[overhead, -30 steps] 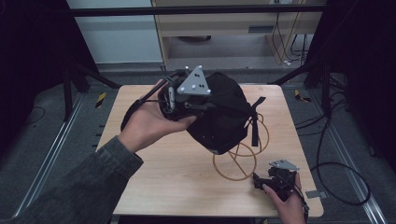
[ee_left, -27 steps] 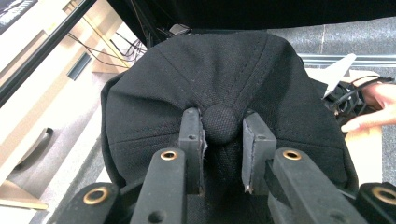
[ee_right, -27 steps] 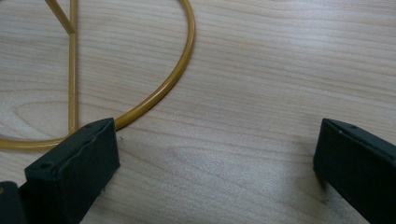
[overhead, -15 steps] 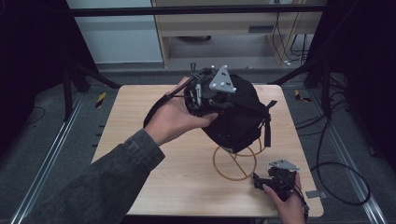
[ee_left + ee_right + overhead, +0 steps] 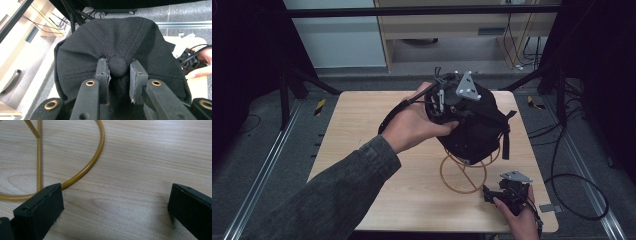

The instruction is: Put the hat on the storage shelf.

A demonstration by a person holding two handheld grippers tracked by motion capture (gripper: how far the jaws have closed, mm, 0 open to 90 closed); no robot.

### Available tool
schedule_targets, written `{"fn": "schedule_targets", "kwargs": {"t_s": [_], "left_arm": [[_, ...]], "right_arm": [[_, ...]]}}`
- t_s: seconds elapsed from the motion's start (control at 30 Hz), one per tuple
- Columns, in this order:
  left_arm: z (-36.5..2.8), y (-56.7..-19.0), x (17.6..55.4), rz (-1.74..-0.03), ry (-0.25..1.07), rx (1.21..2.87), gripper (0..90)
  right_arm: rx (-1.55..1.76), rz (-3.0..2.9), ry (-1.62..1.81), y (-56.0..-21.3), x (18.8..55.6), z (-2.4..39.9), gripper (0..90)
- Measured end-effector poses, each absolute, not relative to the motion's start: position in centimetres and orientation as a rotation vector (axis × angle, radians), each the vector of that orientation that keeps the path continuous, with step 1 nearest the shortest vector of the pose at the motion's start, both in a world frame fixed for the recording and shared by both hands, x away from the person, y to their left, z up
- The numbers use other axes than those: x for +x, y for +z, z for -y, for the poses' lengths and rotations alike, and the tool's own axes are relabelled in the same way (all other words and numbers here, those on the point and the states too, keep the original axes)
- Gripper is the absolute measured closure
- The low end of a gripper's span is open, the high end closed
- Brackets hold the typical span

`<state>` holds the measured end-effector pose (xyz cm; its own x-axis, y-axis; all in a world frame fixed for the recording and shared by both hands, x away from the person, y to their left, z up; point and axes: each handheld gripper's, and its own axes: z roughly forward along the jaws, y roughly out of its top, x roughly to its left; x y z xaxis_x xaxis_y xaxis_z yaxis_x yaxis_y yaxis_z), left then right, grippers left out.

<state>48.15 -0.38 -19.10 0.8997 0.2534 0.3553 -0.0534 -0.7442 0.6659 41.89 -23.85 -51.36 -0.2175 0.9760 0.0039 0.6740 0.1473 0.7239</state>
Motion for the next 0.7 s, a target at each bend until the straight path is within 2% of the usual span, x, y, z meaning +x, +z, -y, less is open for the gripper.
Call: {"fn": "schedule_targets", "kwargs": {"t_s": [0.7], "left_arm": [[2.2, -20.9, 48.9, -0.14, 0.539, 2.403, 73.0]], "right_arm": [[1.571, -1.956, 0.841, -51.4, 41.9, 23.9, 0.4]]}}
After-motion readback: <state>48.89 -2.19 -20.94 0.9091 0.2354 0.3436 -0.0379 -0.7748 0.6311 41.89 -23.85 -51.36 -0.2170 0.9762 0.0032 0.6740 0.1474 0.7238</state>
